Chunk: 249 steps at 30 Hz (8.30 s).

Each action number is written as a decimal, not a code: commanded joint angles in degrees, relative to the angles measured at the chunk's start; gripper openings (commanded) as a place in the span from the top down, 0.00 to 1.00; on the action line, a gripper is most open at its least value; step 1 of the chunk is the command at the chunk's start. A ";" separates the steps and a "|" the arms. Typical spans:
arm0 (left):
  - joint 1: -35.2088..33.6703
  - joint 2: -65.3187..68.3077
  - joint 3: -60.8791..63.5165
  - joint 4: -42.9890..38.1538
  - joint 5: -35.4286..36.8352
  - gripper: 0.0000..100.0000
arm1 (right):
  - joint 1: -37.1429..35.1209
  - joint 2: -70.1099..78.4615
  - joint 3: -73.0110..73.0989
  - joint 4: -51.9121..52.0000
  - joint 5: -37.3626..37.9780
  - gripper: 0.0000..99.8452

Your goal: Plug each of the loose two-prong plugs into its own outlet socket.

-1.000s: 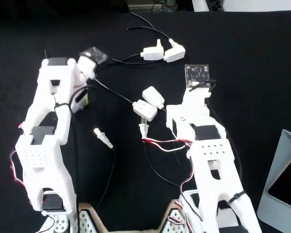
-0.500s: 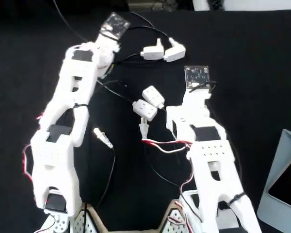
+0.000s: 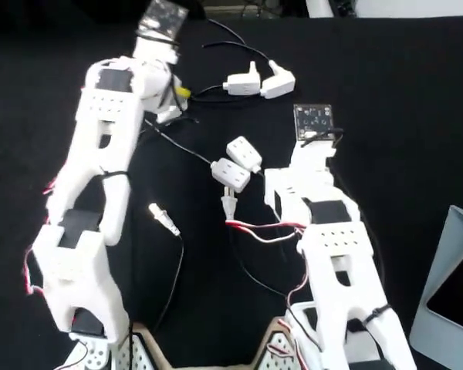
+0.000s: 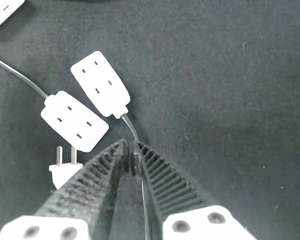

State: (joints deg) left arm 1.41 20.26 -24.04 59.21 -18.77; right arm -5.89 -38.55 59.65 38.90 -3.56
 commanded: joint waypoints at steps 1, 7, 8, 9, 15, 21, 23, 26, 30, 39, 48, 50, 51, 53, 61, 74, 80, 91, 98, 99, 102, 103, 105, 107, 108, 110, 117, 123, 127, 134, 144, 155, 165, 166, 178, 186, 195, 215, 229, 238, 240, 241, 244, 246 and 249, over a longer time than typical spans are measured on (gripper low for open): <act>-2.59 -8.26 -3.03 7.30 0.62 0.72 | 0.70 -1.27 -0.22 -0.70 -0.35 0.99; -6.37 -13.45 -2.95 22.42 0.62 0.72 | 0.53 -1.63 -0.31 0.35 -0.35 0.99; -6.99 -14.07 -2.95 25.05 0.62 0.72 | -0.18 -1.71 -0.75 1.76 -0.18 0.98; -7.60 -14.59 -2.95 27.43 0.62 0.72 | -1.05 -1.71 -1.19 3.34 0.00 0.98; -11.21 -16.62 -2.95 39.30 0.62 0.72 | -8.70 -1.71 -5.67 13.27 -0.26 0.98; -19.38 -21.89 1.54 40.35 0.70 0.72 | -20.22 -1.27 -8.22 17.41 -0.26 0.91; -21.49 -24.97 6.29 38.95 0.62 0.72 | -25.14 -1.19 -9.45 18.29 -0.26 0.86; -24.57 -30.59 15.52 35.25 0.44 0.72 | -31.21 0.13 -12.44 17.67 -0.26 0.86; -28.53 -37.98 28.70 28.66 0.62 0.72 | -34.99 8.84 -18.59 16.26 -0.26 0.86; -33.80 -47.65 54.46 14.86 0.79 0.72 | -38.42 33.63 -34.95 15.91 -0.26 0.86; -36.97 -48.18 69.49 2.37 8.00 0.72 | -41.85 49.80 -46.46 15.91 -0.26 0.87; -36.97 -48.18 71.78 0.88 8.26 0.72 | -42.02 52.26 -48.22 15.91 -0.26 0.87; -36.88 -48.18 72.92 0.18 8.26 0.72 | -41.85 53.49 -49.10 15.91 -0.26 0.87; -36.88 -48.18 75.12 -1.32 8.26 0.72 | -41.32 55.60 -49.89 15.91 -0.26 0.87; -36.88 -48.26 80.92 -5.89 8.26 0.72 | -36.04 56.40 -49.45 17.05 -0.18 0.99; -36.53 -48.09 81.27 -6.15 8.00 0.72 | -20.48 24.31 -30.20 17.32 -15.47 0.99; -36.53 -47.91 81.36 -6.15 7.91 0.72 | -10.37 15.34 -25.19 21.80 -17.58 0.92; -36.70 -47.82 81.36 -6.15 7.82 0.72 | -8.00 14.29 -33.01 39.12 0.88 0.77; -36.62 -48.26 83.12 -7.82 7.82 0.72 | -8.18 14.90 -33.89 38.86 29.01 0.82; -36.62 -48.26 83.12 -7.91 7.82 0.72 | -8.09 15.25 -33.89 38.77 31.74 0.82; -36.62 -48.26 83.12 -7.91 7.82 0.72 | -8.00 17.45 -34.07 38.77 38.24 0.82; -36.62 -48.26 83.12 -7.91 7.82 0.72 | -8.09 18.59 -34.24 38.77 39.82 0.82; -36.53 -48.26 83.12 -7.91 7.82 0.72 | -8.35 21.41 -34.68 37.45 42.11 0.82; -36.53 -48.26 83.12 -7.91 7.82 0.72 | -8.35 24.75 -36.18 36.04 43.43 0.82; -36.53 -48.26 83.12 -7.91 7.82 0.72 | -8.35 26.68 -37.23 35.69 44.31 0.82; -36.53 -48.26 83.12 -7.91 7.82 0.72 | -8.18 30.73 -39.25 35.69 46.33 0.82; -36.53 -48.26 83.12 -7.91 7.82 0.72 | -8.44 41.27 -45.85 35.52 54.95 0.82; -36.53 -48.18 83.21 -8.09 7.82 0.72 | -8.35 49.98 -48.04 35.96 55.30 0.82; -36.53 -48.18 83.21 -8.09 7.82 0.72 | -8.18 54.11 -48.22 35.34 55.30 0.82; -36.53 -48.18 83.21 -8.09 7.82 0.72 | -6.33 56.84 -48.40 36.04 55.30 0.88; -36.62 -48.09 83.21 -8.09 7.82 0.72 | -5.54 56.13 -48.04 43.25 54.59 0.99; -36.70 -48.09 83.21 -8.09 7.82 0.72 | -6.86 45.14 -46.29 35.43 24.79 0.99; -36.62 -48.09 83.21 -8.09 7.82 0.72 | -11.16 44.79 -35.30 26.29 16.35 0.87; -36.62 -48.09 83.21 -8.09 7.82 0.72 | -11.08 44.79 -35.47 27.08 16.62 0.87; -36.53 -48.00 83.21 -8.18 7.82 0.72 | -10.73 45.14 -37.05 32.09 16.35 0.89; -36.53 -48.00 83.21 -8.18 7.82 0.72 | -8.88 45.23 -38.46 31.82 16.79 0.99; -36.53 -48.09 83.21 -8.18 7.82 0.72 | -8.09 38.99 -40.31 36.40 18.73 0.99; -17.45 -46.77 67.03 -6.33 3.87 0.71 | 4.84 -12.70 -10.59 12.66 -7.82 0.99; 2.33 -12.57 24.40 12.75 -6.68 0.71 | 20.13 -20.79 6.73 -6.95 -17.32 0.99; 7.16 5.54 1.19 14.42 -27.52 0.71 | 20.22 -20.62 7.16 -7.21 -17.32 0.99; 7.96 9.14 -2.07 14.59 -30.86 0.71 | 20.22 -20.62 7.25 -7.21 -17.32 0.99; 8.48 10.99 -3.56 14.59 -32.09 0.71 | 20.22 -20.62 7.25 -7.12 -17.32 0.99; 9.45 15.30 -7.25 14.59 -33.85 0.71 | 20.22 -20.62 7.34 -7.03 -17.32 0.99; 9.71 17.23 -9.27 14.59 -34.46 0.71 | 20.22 -20.62 7.34 -7.03 -17.32 0.99; 10.86 19.60 -11.65 14.59 -35.60 0.71 | 20.22 -20.62 7.34 -6.86 -17.32 0.99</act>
State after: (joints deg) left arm 10.81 38.81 -29.76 73.01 -52.62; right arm 13.63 -58.15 67.38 33.01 -20.26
